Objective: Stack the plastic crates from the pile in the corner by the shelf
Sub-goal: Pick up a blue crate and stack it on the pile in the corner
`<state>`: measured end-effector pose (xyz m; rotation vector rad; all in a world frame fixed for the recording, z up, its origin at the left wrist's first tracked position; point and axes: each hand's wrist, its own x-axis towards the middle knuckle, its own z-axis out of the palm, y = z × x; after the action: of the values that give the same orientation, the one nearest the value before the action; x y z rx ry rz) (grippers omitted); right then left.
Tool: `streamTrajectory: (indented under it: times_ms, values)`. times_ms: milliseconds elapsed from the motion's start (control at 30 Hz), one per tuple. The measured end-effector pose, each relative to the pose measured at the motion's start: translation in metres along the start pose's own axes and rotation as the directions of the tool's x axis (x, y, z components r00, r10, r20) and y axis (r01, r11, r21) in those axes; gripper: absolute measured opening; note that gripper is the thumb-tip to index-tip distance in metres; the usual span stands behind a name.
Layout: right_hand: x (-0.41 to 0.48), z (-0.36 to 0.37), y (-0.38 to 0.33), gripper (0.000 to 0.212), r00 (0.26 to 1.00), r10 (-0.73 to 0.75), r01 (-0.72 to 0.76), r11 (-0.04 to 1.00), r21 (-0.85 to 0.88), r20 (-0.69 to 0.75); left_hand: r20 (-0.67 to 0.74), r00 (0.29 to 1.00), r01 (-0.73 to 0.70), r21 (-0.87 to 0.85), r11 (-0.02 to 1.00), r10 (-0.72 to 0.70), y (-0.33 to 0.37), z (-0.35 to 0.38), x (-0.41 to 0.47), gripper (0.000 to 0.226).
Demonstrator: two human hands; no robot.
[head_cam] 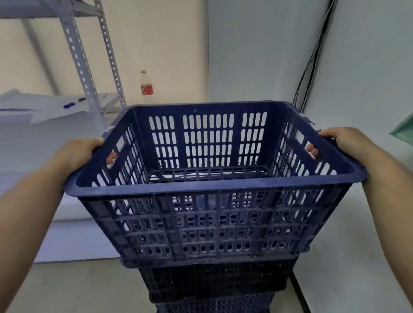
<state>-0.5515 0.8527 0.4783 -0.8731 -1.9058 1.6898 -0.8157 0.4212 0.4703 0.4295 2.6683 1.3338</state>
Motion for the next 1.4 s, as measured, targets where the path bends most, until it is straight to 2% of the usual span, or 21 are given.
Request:
streamTrajectory:
  times_ms: [133,333,433,733,867,1067,1200,1333,1400]
  values:
    - [0.014,0.006,0.007,0.027,1.000,-0.012,0.012,1.000,-0.011,-0.012,0.004,0.999,0.037,0.010,0.999,-0.037,-0.009,0.007,0.022,0.042]
    - [0.030,0.010,0.009,0.030,1.000,0.014,-0.013,0.999,-0.038,0.014,0.020,0.998,0.060,-0.026,0.998,-0.060,-0.003,0.022,0.029,0.025]
    - [0.032,0.007,0.013,0.030,0.999,0.036,-0.035,0.998,-0.049,0.019,0.005,0.999,0.039,-0.006,0.999,-0.039,0.002,0.027,0.028,0.029]
    - [0.041,0.004,0.016,0.029,0.997,0.060,-0.058,0.998,-0.025,0.052,0.033,0.994,0.104,-0.030,0.994,-0.103,-0.001,0.035,0.027,0.036]
    - [0.048,0.006,0.013,0.032,0.997,0.053,-0.048,0.995,-0.082,0.055,0.049,0.994,0.098,-0.022,0.995,-0.097,0.002,0.035,0.029,0.034]
    - [0.056,0.004,0.008,0.031,0.996,0.056,-0.051,0.997,-0.063,0.068,0.019,0.999,0.031,0.088,0.996,-0.032,0.003,0.028,0.030,0.032]
    - [0.055,0.001,0.003,0.030,0.997,0.039,-0.036,0.998,-0.046,0.060,0.008,0.999,0.049,0.024,0.998,-0.050,0.011,0.025,0.034,0.037]
    - [0.060,0.001,0.011,0.033,0.999,0.033,-0.028,0.993,-0.112,0.042,0.015,0.999,0.030,0.084,0.996,-0.032,0.009,0.033,0.036,0.038]
    - [0.063,0.000,0.016,0.034,0.999,0.039,-0.035,0.992,-0.122,0.036,0.018,0.999,0.036,0.055,0.998,-0.037,0.010,0.038,0.037,0.038]
